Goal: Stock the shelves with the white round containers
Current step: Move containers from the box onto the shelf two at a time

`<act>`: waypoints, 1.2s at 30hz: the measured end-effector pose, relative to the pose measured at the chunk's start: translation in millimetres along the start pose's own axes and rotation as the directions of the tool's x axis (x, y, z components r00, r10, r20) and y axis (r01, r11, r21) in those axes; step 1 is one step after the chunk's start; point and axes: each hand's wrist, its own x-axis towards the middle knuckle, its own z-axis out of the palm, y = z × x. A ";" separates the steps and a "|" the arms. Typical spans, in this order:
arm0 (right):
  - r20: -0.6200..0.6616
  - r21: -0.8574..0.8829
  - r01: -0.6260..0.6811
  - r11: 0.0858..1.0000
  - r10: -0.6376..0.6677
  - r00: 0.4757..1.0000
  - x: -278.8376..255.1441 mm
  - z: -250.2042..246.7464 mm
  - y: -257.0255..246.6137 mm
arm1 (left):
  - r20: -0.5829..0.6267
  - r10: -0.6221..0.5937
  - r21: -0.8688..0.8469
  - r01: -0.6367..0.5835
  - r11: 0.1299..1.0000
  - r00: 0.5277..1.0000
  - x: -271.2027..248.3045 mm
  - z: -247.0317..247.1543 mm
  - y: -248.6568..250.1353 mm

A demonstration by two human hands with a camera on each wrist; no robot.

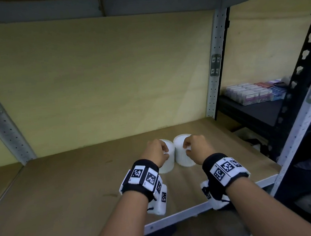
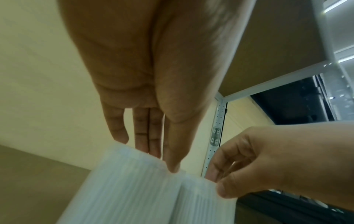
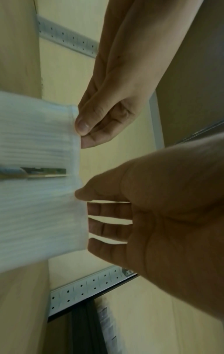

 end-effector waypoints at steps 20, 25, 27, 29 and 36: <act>-0.048 0.007 -0.009 1.000 0.009 0.999 145.6 -2.3 21.9 | -0.137 0.021 0.010 -0.020 1.000 0.990 152.1 26.9 4.0; -0.083 0.001 0.012 1.000 -0.012 0.996 166.7 1.9 27.2 | -0.190 0.037 0.030 -0.032 0.999 0.981 175.6 35.7 0.9; -0.097 0.007 0.017 1.000 -0.017 0.995 173.3 4.3 28.2 | -0.211 0.029 0.031 -0.023 0.999 0.977 181.6 37.7 0.4; -0.107 0.015 0.021 1.000 -0.019 0.994 178.1 5.9 28.5 | -0.233 0.033 0.016 -0.030 0.999 0.972 186.2 38.6 0.8; 0.062 -0.038 0.029 0.999 -0.027 0.998 161.0 -3.6 25.2 | -0.104 0.048 0.001 -0.048 0.999 0.993 173.6 24.8 2.3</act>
